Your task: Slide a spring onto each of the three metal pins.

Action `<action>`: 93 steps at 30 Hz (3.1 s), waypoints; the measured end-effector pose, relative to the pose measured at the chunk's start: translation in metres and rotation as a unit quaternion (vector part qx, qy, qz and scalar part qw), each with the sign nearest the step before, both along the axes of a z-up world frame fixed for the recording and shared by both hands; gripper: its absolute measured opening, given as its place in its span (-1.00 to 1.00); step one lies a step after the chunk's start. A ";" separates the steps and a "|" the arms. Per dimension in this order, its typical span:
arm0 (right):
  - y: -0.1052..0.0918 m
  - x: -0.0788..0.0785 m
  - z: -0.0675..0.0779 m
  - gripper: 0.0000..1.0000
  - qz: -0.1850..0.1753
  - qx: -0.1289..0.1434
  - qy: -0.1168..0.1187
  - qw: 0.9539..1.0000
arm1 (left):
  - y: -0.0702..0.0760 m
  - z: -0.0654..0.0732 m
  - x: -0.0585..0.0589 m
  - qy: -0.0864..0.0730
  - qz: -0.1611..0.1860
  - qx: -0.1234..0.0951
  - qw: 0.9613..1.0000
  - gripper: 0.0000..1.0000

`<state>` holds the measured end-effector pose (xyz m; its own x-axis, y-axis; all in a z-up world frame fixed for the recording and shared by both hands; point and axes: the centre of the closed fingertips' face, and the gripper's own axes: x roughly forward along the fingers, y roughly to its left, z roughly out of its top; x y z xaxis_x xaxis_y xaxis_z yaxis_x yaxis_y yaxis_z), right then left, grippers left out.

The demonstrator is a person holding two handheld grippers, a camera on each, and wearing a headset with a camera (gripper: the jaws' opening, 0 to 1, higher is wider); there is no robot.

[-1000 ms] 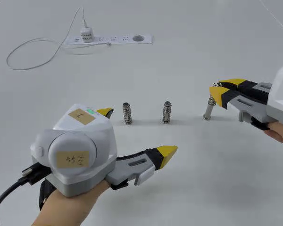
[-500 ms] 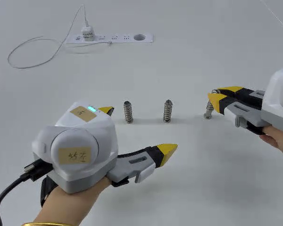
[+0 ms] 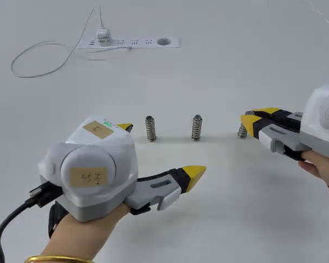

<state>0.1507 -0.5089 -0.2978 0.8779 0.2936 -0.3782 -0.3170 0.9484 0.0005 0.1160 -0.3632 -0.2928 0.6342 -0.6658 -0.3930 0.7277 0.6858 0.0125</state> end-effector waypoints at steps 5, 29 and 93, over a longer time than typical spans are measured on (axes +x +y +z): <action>-0.001 -0.001 -0.004 -0.77 -0.002 0.003 0.005 1.000 | 0.000 0.000 0.000 0.001 0.000 0.000 1.000 0.76; 0.006 -0.003 -0.007 -0.68 0.000 0.014 0.016 1.000 | 0.003 -0.004 0.001 0.010 0.007 0.005 1.000 0.74; 0.025 -0.085 0.036 0.63 0.060 0.042 0.076 0.994 | 0.043 0.045 -0.018 0.018 0.005 -0.005 1.000 1.00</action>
